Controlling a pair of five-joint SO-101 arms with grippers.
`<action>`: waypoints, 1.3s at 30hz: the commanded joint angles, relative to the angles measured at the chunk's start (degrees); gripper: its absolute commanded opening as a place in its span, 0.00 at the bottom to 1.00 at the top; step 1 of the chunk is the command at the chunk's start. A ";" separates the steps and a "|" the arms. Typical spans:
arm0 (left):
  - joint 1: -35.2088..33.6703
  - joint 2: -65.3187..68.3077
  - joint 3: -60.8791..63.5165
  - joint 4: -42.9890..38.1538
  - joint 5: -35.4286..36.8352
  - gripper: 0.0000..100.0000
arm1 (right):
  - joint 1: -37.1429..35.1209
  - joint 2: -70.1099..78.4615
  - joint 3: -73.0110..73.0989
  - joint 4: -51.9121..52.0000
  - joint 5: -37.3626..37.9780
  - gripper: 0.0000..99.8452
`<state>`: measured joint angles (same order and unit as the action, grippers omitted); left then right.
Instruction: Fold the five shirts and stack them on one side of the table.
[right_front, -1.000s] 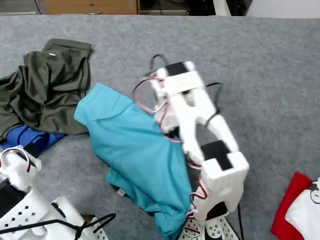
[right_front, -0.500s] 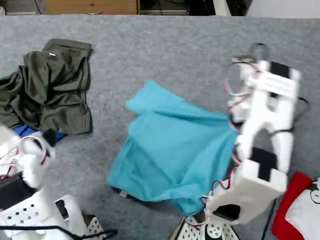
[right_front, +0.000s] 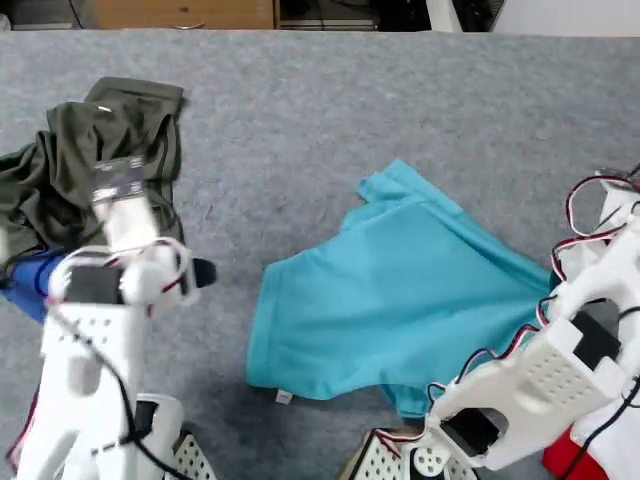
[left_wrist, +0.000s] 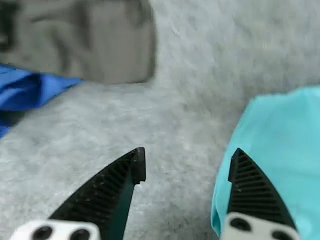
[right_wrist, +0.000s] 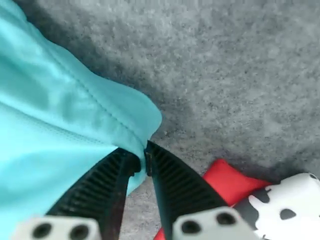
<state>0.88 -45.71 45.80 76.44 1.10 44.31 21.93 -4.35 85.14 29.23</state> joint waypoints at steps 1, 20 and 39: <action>8.00 8.48 -3.34 -3.78 0.53 0.28 | 1.45 -0.40 -2.59 -0.79 0.88 0.00; 26.37 46.20 -9.49 -10.37 0.53 0.07 | 1.10 -0.48 -5.58 3.96 1.05 0.00; -2.02 49.36 -47.91 2.46 12.31 0.02 | -17.19 -1.10 -26.15 17.14 1.05 0.25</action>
<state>4.04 3.87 8.18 75.82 11.12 31.38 21.93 -27.21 101.05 29.67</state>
